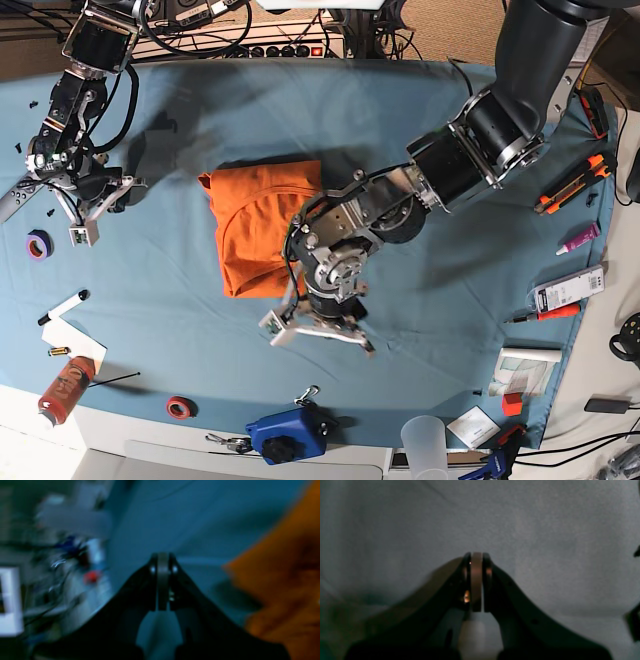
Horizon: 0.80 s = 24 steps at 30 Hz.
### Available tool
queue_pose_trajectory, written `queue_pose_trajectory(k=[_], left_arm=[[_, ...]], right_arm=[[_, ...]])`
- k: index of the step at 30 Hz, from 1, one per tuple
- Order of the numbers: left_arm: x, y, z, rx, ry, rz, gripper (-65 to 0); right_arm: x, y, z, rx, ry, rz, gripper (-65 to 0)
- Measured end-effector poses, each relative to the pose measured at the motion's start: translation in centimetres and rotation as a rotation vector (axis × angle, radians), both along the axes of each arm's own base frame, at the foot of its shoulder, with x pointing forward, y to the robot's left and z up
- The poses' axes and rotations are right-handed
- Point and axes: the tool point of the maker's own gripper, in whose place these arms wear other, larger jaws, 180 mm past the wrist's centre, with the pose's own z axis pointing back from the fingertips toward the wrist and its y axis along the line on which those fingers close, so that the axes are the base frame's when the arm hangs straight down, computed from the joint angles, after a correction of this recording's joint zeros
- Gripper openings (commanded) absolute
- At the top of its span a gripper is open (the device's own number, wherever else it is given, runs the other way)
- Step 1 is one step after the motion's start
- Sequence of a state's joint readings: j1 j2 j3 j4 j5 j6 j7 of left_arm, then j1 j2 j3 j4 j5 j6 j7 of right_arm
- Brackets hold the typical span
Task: Layout the t-shirt on the table in an organized manner, then fold the t-shirt properly
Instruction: 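Open the left gripper and lift it away from the bundle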
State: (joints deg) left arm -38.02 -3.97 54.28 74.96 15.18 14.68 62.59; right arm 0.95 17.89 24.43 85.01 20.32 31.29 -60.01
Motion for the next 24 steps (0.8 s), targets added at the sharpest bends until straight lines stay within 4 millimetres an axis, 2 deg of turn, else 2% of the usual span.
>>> queue_pose_trajectory(k=[2,6,11,18,21,24], left_arm=[[-0.1,1.3,0.8,0.059,-0.023,0.055,-65.0],[0.3,3.5,2.0,0.083,-0.05,0.151,-65.0],[0.5,8.1,1.2,0.028,0.037,0.315,-65.0],[1.1,14.4,2.1,-0.176,0.086,0.436,-65.0],[0.7,16.9,2.5,-0.29,0.098,0.471,-65.0],[0.0,18.6,2.5,-0.376,0.116,0.483,-65.0]], right_arm=[[0.5,1.2,0.5,0.061,-0.036,0.03,-63.8],[0.9,5.1,1.9,0.227,-0.106,0.179,-63.8],[1.6,9.2,5.2,0.511,-0.195,0.245,-63.8],[4.2,11.4,10.0,0.628,-0.308,0.33,-63.8],[5.3,13.5,10.7,0.675,-0.337,0.349,-63.8],[5.3,17.3,10.3,0.72,-0.3,0.425,-63.8]])
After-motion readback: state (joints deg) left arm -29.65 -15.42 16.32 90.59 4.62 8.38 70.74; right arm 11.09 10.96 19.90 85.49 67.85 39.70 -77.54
